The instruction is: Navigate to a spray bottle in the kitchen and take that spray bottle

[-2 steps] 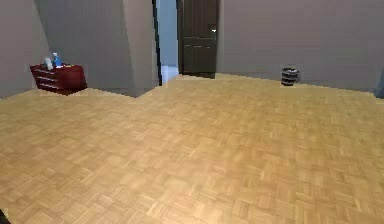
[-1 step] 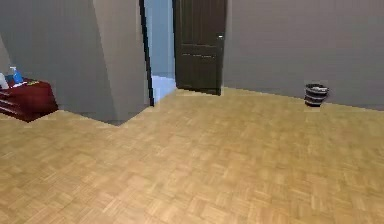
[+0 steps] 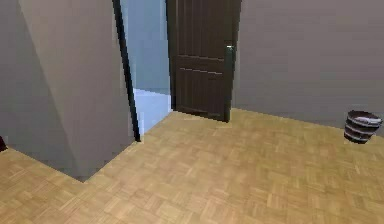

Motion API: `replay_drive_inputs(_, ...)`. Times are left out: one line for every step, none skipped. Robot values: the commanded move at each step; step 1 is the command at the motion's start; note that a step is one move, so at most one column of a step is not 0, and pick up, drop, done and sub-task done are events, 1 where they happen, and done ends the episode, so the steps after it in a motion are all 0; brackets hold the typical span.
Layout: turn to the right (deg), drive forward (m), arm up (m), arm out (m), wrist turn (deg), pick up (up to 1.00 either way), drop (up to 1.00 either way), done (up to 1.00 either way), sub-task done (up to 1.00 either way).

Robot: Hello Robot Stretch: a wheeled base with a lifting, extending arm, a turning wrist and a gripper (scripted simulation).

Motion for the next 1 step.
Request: replay_drive_inputs(0.0, 1.0, 0.0, 0.0, 0.0, 0.0, 0.0, 0.0, 0.0)
